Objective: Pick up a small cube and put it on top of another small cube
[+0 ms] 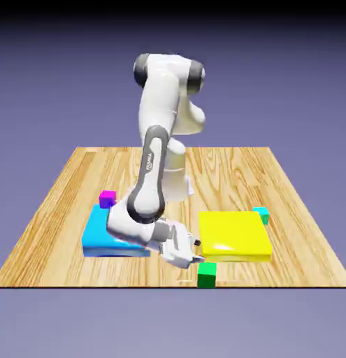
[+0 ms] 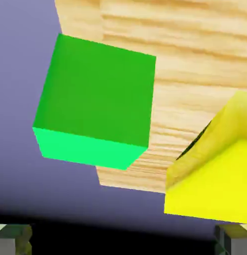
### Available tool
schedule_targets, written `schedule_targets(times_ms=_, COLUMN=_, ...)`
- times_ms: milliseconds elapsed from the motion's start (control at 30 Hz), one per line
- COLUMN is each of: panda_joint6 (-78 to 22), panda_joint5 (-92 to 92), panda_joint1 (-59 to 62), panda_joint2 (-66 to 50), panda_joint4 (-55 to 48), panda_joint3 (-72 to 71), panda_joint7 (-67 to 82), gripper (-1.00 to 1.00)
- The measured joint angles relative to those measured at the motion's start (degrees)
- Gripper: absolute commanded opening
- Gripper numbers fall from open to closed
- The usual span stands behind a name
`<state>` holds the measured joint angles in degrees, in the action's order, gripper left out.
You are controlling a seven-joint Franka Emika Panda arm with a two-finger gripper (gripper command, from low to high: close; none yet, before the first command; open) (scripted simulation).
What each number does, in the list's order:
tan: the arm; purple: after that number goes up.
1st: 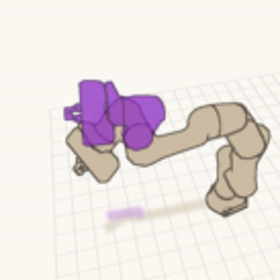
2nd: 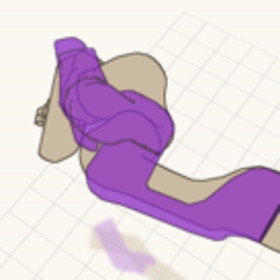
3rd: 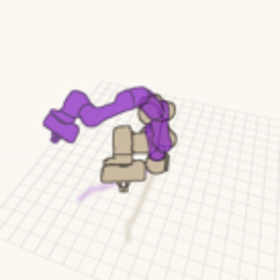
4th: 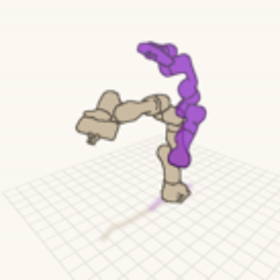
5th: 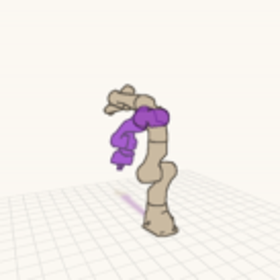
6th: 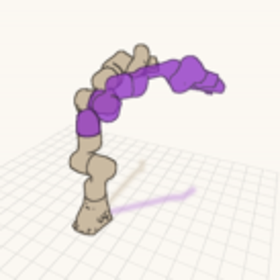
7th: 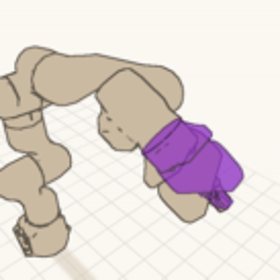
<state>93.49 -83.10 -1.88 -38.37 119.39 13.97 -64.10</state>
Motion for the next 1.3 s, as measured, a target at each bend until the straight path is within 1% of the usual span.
schedule_targets(times_ms=67, panda_joint6=-4.3, panda_joint5=-4.5, panda_joint1=0.3, panda_joint2=-4.0, panda_joint4=-2.1, panda_joint3=0.9, panda_joint7=-1.0, gripper=0.00)
schedule_targets(times_ms=133, panda_joint6=-3.9, panda_joint5=-4.4, panda_joint1=2.0, panda_joint2=-4.8, panda_joint4=-1.1, panda_joint3=1.7, panda_joint7=0.0, gripper=0.00)
schedule_targets(times_ms=300, panda_joint6=-5.7, panda_joint5=-13.4, panda_joint1=-8.4, panda_joint2=-10.3, panda_joint4=-3.0, panda_joint3=6.3, panda_joint7=0.9, gripper=0.00)
schedule_targets(times_ms=333, panda_joint6=-5.7, panda_joint5=-13.5, panda_joint1=-8.6, panda_joint2=-10.4, panda_joint4=-3.0, panda_joint3=6.4, panda_joint7=0.9, gripper=-1.00)
schedule_targets(times_ms=400, panda_joint6=-5.7, panda_joint5=-13.6, panda_joint1=-8.6, panda_joint2=-10.4, panda_joint4=-3.0, panda_joint3=6.4, panda_joint7=0.9, gripper=-1.00)
schedule_targets(times_ms=567, panda_joint6=-3.9, panda_joint5=-4.7, panda_joint1=1.8, panda_joint2=-4.9, panda_joint4=-1.1, panda_joint3=1.8, panda_joint7=0.0, gripper=-1.00)
schedule_targets(times_ms=633, panda_joint6=-3.8, panda_joint5=-4.6, panda_joint1=2.0, panda_joint2=-4.8, panda_joint4=-1.1, panda_joint3=1.7, panda_joint7=0.0, gripper=-1.00)
schedule_targets(times_ms=733, panda_joint6=-7.1, panda_joint5=-0.6, panda_joint1=7.1, panda_joint2=-5.6, panda_joint4=-3.7, panda_joint3=-3.1, panda_joint7=-1.8, gripper=-1.00)
schedule_targets(times_ms=767, panda_joint6=-8.2, panda_joint5=1.7, panda_joint1=8.8, panda_joint2=-5.0, panda_joint4=-4.9, panda_joint3=-2.7, panda_joint7=-1.3, gripper=-1.00)
schedule_targets(times_ms=967, panda_joint6=-13.8, panda_joint5=16.7, panda_joint1=17.3, panda_joint2=0.5, panda_joint4=-11.7, panda_joint3=3.4, panda_joint7=3.9, gripper=-1.00)
schedule_targets(times_ms=1300, panda_joint6=-29.3, panda_joint5=41.6, panda_joint1=22.3, panda_joint2=-1.1, panda_joint4=-10.5, panda_joint3=20.0, panda_joint7=18.5, gripper=-1.00)
